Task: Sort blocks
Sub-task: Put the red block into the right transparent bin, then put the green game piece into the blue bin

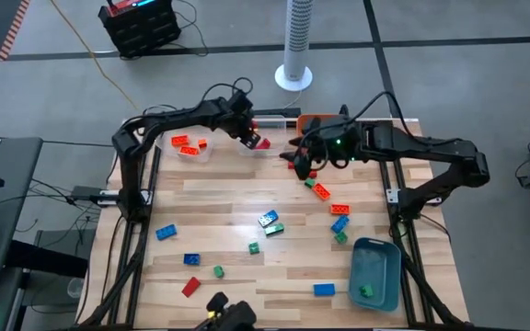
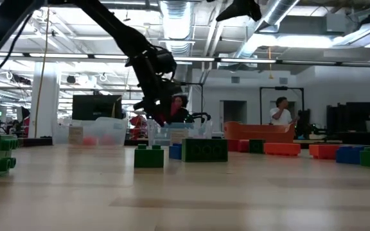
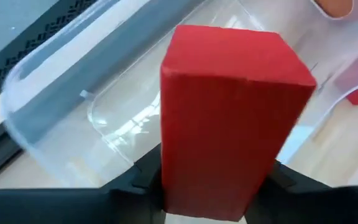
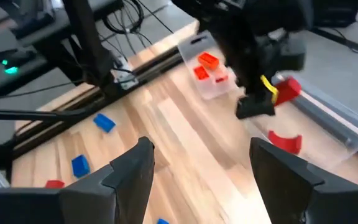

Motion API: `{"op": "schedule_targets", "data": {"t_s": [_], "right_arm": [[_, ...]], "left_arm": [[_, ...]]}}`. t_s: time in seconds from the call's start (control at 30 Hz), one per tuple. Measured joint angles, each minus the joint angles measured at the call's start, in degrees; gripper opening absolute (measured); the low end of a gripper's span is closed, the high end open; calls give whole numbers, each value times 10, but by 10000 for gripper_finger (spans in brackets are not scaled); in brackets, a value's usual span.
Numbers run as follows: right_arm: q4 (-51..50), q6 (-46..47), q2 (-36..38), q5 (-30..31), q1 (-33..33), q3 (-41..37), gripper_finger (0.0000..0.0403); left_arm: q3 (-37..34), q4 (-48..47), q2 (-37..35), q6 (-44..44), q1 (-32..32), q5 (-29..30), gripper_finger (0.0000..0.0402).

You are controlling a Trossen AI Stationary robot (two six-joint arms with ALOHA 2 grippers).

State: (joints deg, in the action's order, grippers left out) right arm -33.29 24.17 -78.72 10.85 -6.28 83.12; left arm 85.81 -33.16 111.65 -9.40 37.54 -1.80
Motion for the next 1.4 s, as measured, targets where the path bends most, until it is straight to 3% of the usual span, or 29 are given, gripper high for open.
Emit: {"op": "schedule_targets", "data": {"t_s": [0.17, 0.3, 0.6, 0.73, 1.07, 1.4], "right_arm": [[-7, 5, 0, 0, -1, 1, 270], [-26, 5, 7, 1, -1, 1, 270], [-192, 24, -25, -1, -22, -27, 270], [-173, 31, -49, -65, -33, -96, 270], [-166, 43, -87, -84, -53, -183, 270], [-155, 76, -87, -95, -113, -198, 270]], "left_arm": [[31, -33, 19, 10, 0, -16, 241], [59, -80, 11, 35, 0, -23, 272], [66, -109, -137, 120, -48, -9, 254], [21, -89, -225, 144, -84, -5, 243], [-131, -60, -417, 47, -124, 8, 239], [-176, -65, -507, 10, -125, 43, 239]]}}
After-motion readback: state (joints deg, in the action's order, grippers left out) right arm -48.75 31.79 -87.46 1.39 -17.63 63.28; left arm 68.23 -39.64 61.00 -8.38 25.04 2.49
